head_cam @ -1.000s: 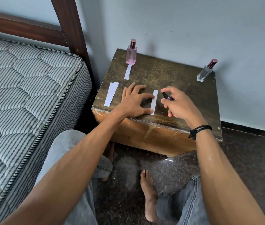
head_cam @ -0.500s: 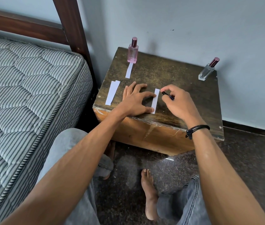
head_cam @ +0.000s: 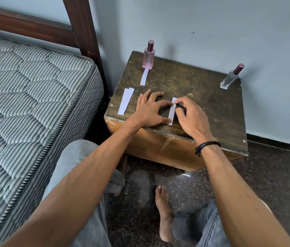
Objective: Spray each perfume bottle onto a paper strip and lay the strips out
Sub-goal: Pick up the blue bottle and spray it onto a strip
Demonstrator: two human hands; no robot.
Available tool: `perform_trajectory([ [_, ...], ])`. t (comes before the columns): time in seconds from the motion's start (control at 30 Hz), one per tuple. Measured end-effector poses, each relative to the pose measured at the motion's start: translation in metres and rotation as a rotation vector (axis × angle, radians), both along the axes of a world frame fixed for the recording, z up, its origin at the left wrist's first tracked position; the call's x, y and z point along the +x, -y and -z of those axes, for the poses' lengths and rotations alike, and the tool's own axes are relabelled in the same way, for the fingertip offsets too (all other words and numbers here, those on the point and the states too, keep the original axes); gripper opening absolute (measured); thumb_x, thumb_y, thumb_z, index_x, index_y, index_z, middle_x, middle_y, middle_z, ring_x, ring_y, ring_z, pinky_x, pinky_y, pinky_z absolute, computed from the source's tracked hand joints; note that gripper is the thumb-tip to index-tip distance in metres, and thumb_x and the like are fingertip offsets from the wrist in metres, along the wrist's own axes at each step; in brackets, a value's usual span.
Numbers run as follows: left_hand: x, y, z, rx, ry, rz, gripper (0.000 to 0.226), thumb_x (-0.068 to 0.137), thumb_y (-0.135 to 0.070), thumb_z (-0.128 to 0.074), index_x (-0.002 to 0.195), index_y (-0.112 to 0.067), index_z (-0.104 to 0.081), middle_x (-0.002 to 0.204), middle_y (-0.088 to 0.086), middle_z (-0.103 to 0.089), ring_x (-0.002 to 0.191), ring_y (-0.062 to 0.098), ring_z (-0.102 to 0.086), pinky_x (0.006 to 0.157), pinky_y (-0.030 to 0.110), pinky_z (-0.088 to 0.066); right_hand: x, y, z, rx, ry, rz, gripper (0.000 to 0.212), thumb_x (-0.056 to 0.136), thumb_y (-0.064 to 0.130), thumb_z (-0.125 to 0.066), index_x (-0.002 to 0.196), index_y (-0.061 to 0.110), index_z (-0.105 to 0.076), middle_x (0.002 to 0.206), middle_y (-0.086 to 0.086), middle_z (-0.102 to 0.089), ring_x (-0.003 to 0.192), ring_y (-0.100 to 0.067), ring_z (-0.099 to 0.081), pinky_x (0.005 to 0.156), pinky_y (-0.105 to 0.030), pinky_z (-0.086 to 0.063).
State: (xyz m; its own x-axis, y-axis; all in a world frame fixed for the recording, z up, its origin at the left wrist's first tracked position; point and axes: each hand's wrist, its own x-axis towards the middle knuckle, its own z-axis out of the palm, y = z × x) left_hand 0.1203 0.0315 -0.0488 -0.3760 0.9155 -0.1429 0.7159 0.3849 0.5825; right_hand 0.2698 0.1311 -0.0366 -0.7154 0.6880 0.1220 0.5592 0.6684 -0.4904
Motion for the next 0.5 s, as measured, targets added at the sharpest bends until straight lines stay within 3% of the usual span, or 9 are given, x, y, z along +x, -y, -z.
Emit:
perform_trajectory([
  [0.1, 0.0, -0.0006, -0.0003, -0.008, -0.008, -0.004, 0.064, 0.08, -0.057, -0.074, 0.139, -0.049, -0.05, 0.163, -0.007, -0.019, 0.154, 0.028, 0.009, 0.123, 0.051, 0.009, 0.0019, 0.0052, 0.0078, 0.093, 0.0, 0.001, 0.022, 0.102, 0.022, -0.047, 0.119, 0.023, -0.061, 0.067, 0.016, -0.044, 0.063, -0.018, -0.049, 0.059, -0.032, -0.035],
  [0.17, 0.0007, -0.0006, -0.0011, -0.008, 0.002, -0.007, 0.063, 0.08, -0.056, -0.074, 0.137, -0.05, -0.05, 0.163, -0.007, -0.019, 0.154, 0.028, 0.009, 0.123, 0.05, 0.009, 0.0025, 0.0062, 0.0093, 0.128, 0.004, 0.008, 0.024, 0.101, 0.02, -0.047, 0.118, 0.022, -0.063, 0.061, 0.018, -0.04, 0.06, -0.018, -0.048, 0.057, -0.032, -0.034],
  [0.5, 0.0009, -0.0006, -0.0024, -0.012, 0.017, -0.007, 0.063, 0.08, -0.055, -0.074, 0.138, -0.05, -0.05, 0.163, -0.007, -0.018, 0.154, 0.027, 0.011, 0.123, 0.049, 0.011, -0.0009, 0.0082, 0.0091, 0.187, 0.042, 0.001, 0.028, 0.101, 0.017, -0.045, 0.12, 0.021, -0.065, 0.071, 0.009, -0.049, 0.06, -0.019, -0.046, 0.057, -0.032, -0.033],
])
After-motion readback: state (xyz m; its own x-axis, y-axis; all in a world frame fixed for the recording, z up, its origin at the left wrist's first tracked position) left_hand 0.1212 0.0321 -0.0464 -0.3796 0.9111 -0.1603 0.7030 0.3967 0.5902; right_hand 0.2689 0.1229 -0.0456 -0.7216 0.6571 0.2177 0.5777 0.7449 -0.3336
